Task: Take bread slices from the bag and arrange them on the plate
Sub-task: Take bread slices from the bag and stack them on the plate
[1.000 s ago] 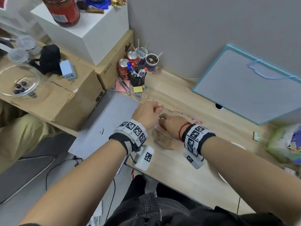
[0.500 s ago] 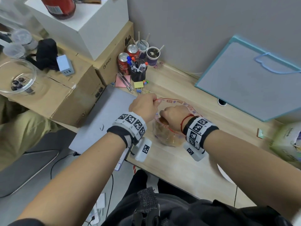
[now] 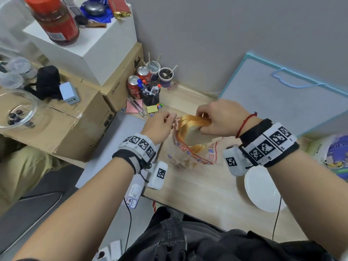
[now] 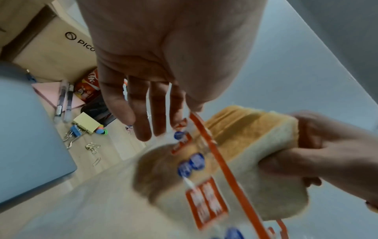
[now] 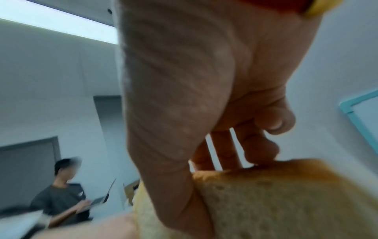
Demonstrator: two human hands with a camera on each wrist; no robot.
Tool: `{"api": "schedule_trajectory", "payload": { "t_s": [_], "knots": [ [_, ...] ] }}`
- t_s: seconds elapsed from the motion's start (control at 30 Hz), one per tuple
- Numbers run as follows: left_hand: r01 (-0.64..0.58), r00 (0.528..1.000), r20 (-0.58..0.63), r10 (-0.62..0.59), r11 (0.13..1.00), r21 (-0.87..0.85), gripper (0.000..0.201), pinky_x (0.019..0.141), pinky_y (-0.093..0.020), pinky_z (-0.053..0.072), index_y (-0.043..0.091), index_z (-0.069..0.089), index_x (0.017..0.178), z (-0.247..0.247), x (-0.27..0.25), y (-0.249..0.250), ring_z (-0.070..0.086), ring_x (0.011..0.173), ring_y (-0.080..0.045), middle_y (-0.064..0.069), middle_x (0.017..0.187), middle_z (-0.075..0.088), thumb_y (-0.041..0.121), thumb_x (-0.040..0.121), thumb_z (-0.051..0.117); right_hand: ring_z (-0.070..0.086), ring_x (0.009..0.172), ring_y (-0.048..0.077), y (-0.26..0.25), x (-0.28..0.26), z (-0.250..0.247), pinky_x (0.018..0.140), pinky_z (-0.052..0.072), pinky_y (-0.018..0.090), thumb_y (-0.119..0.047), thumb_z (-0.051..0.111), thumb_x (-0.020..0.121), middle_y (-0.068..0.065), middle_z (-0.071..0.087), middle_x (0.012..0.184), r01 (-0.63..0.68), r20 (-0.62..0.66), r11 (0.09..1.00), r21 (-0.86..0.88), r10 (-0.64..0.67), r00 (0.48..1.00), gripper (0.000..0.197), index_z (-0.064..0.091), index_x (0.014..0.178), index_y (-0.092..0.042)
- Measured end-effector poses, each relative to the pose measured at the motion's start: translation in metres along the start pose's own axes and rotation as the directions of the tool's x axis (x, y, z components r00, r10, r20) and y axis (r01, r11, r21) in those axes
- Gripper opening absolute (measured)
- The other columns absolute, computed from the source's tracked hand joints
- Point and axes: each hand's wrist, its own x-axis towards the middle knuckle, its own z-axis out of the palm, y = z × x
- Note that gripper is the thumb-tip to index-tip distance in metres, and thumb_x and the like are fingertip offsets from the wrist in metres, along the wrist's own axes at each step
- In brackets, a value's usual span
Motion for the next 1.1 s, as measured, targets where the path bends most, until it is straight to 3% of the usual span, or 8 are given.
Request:
{"api": "schedule_trajectory", "payload": {
  "t_s": [0.1,0.2,0.37,0.53,0.63,0.77,0.93,1.1],
  "knots": [
    [0.097,0.995,0.023,-0.095,0.967,-0.235,0.029,0.073,-0.031,0.045,0.014,0.057,0.114,0.001,0.0,-0.01,0.064,0.091,-0.026,-0.008,0.105,0.065,0.008,0.094,0.036,0.059,0.077,0.022,0.012,-0.013,-0.022,0.072,0.054,0.037,-0.052,0.057,0.065,-0.005,0.068,0.084,-0.092,-0.08,0.988,0.123,0.102,0.992,0.036,0.065,0.093,-0.03],
    [0.083,0.961,0.271,-0.057,0.993,-0.085,0.069,0.08,-0.032,0.045,0.019,0.035,0.139,0.001,-0.008,-0.023,0.054,0.12,-0.032,-0.011,0.132,0.05,-0.012,0.079,0.044,0.058,0.07,0.015,0.032,-0.032,-0.04,0.067,0.048,0.029,-0.046,0.064,0.065,-0.008,0.069,0.08,-0.182,-0.177,0.942,0.282,0.238,0.955,0.03,0.069,0.088,-0.027],
    [-0.051,0.907,0.418,-0.043,0.976,0.21,0.133,0.115,-0.052,0.029,0.041,0.0,0.147,0.051,-0.034,-0.019,0.018,0.144,-0.029,-0.001,0.159,0.018,0.041,0.049,0.09,0.053,0.06,0.005,0.059,-0.056,-0.041,0.06,0.04,0.025,-0.04,0.063,0.064,-0.011,0.061,0.071,-0.27,-0.268,0.838,0.475,0.43,0.862,0.024,0.067,0.082,-0.025],
    [-0.192,0.952,0.28,0.122,0.952,0.237,0.051,0.091,-0.031,0.046,0.022,0.055,0.123,0.109,-0.024,-0.01,0.057,0.117,-0.021,0.004,0.119,0.06,0.039,0.078,0.071,0.053,0.061,0.009,0.071,-0.08,-0.024,0.066,0.041,0.029,-0.035,0.07,0.067,-0.006,0.062,0.072,-0.358,-0.248,0.78,0.513,0.534,0.808,0.02,0.068,0.083,-0.024],
    [-0.203,0.865,0.496,0.072,0.955,0.216,0.017,0.077,-0.025,0.044,0.016,0.06,0.095,0.133,-0.021,-0.01,0.064,0.095,-0.019,0.012,0.083,0.058,0.027,0.082,0.065,0.053,0.062,0.012,0.081,-0.102,-0.012,0.064,0.041,0.027,-0.038,0.068,0.063,-0.007,0.061,0.068,-0.419,-0.236,0.744,0.521,0.597,0.766,0.023,0.069,0.081,-0.023],
    [-0.323,0.704,0.707,-0.066,0.857,0.402,0.027,0.093,-0.03,0.049,0.01,0.067,0.107,0.161,-0.027,-0.012,0.064,0.105,-0.025,-0.003,0.11,0.07,0.028,0.089,0.057,0.057,0.07,0.018,0.095,-0.132,0.003,0.069,0.045,0.029,-0.027,0.073,0.07,-0.004,0.06,0.067,-0.483,-0.209,0.681,0.55,0.672,0.711,0.017,0.071,0.084,-0.018],
    [-0.174,0.838,0.517,-0.178,0.81,0.56,0.046,0.096,-0.04,0.048,0.005,0.059,0.122,0.177,-0.022,-0.021,0.06,0.112,-0.035,-0.015,0.122,0.064,0.033,0.1,0.031,0.054,0.064,0.008,0.118,-0.164,0.027,0.058,0.039,0.02,-0.028,0.072,0.071,-0.004,0.061,0.069,-0.53,-0.175,0.62,0.579,0.729,0.661,0.014,0.07,0.082,-0.021],
    [0.145,0.912,0.254,-0.323,0.831,0.537,0.053,0.089,-0.038,0.053,0.027,0.039,0.145,0.175,0.0,-0.034,0.063,0.104,-0.034,-0.014,0.124,0.065,0.027,0.092,0.043,0.058,0.072,0.016,0.146,-0.181,0.058,0.067,0.046,0.028,-0.033,0.072,0.069,-0.007,0.061,0.068,-0.537,-0.116,0.571,0.621,0.744,0.657,0.02,0.071,0.084,-0.02]
  ]
}}
